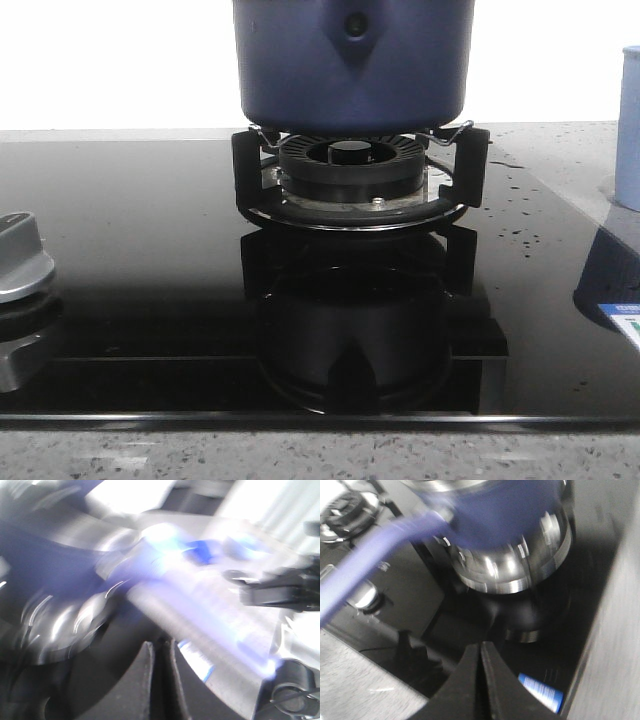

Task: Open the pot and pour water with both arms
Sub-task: 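Grasp the purple lid knob with the left gripper and lift the lid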

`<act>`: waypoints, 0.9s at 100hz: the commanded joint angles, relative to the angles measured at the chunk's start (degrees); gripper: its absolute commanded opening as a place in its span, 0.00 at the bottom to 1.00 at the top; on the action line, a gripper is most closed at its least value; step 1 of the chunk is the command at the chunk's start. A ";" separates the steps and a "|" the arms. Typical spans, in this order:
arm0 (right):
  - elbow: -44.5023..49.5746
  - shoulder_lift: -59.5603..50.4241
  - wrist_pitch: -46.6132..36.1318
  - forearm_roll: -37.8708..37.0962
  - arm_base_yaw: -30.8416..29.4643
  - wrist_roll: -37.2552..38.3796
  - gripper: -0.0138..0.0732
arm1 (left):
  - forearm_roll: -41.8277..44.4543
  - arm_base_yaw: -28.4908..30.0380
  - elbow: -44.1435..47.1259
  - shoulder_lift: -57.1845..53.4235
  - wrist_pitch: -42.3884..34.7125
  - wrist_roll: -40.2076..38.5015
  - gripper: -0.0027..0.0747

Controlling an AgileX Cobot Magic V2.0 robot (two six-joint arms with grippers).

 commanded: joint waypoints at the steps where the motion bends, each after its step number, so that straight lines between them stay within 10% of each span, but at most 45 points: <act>1: -1.95 0.62 -6.35 3.54 0.21 -5.37 0.08 | -4.54 -0.48 -5.15 3.77 2.61 6.54 0.03; 26: -1.95 0.62 -11.46 3.43 0.21 -7.55 0.16 | -4.29 -0.58 -15.54 14.24 7.25 22.88 0.28; 42: -1.95 0.62 -13.28 3.43 0.21 -8.95 0.59 | -4.29 -0.80 -22.65 20.19 6.76 23.32 0.60; 57: -2.05 0.50 -15.58 3.54 0.21 -8.95 0.89 | -4.42 -0.94 -29.05 26.12 6.62 23.75 0.64; 90: -4.64 0.39 -15.80 3.54 0.21 -8.95 0.91 | -5.02 -3.32 -39.96 37.48 7.97 26.47 0.76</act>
